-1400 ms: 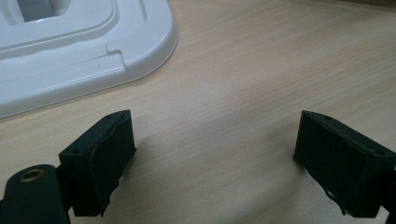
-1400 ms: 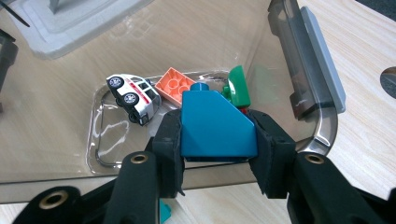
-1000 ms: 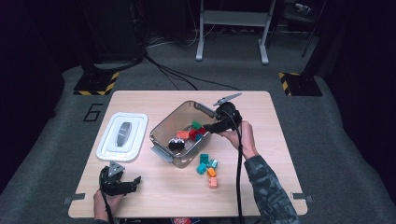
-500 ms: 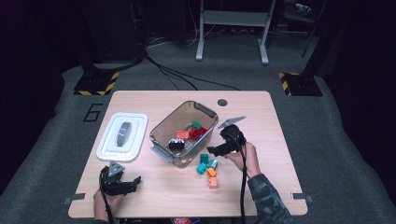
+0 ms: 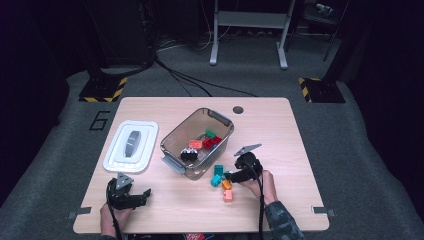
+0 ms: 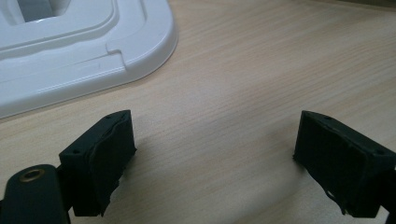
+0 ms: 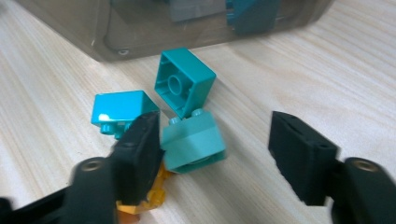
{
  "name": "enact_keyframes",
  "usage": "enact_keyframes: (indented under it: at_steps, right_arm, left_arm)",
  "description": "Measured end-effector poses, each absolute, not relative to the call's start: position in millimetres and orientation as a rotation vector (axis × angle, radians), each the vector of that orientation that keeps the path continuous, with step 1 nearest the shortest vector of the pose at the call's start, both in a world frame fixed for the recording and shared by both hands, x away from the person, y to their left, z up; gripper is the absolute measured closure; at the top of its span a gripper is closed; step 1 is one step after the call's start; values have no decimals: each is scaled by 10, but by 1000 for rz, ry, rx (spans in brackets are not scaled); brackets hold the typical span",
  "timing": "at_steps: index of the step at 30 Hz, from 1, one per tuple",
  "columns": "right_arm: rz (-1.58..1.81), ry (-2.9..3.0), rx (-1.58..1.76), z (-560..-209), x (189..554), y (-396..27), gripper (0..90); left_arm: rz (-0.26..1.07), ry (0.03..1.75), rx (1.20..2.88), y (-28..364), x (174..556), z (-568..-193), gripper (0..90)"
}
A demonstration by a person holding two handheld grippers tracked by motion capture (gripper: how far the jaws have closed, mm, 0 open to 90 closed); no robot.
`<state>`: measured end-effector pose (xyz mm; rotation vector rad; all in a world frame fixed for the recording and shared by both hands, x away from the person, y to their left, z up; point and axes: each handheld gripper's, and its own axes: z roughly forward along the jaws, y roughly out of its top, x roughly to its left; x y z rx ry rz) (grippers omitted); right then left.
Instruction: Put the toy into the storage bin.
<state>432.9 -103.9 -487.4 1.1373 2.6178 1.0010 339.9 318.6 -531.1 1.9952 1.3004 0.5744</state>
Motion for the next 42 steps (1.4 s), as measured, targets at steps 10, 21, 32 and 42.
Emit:
enact_keyframes:
  at_steps: [10,21,32,42]
  right_arm:
    - [1004,2655,1138,-4966,4362,-1081,485]
    - [959,2609,1197,-5009,4369,-989,429]
    - [890,2548,1228,-4963,4379,-1074,418]
    - [853,2536,1209,-5016,4403,-904,535]
  left_arm:
    - [574,1300,1996,3187,3399,-5311,119]
    - [574,1301,1995,3186,3399,-5311,119]
    - [574,1301,1994,3187,3399,-5311,120]
    - [575,1306,1981,3180,3399,-5315,120]
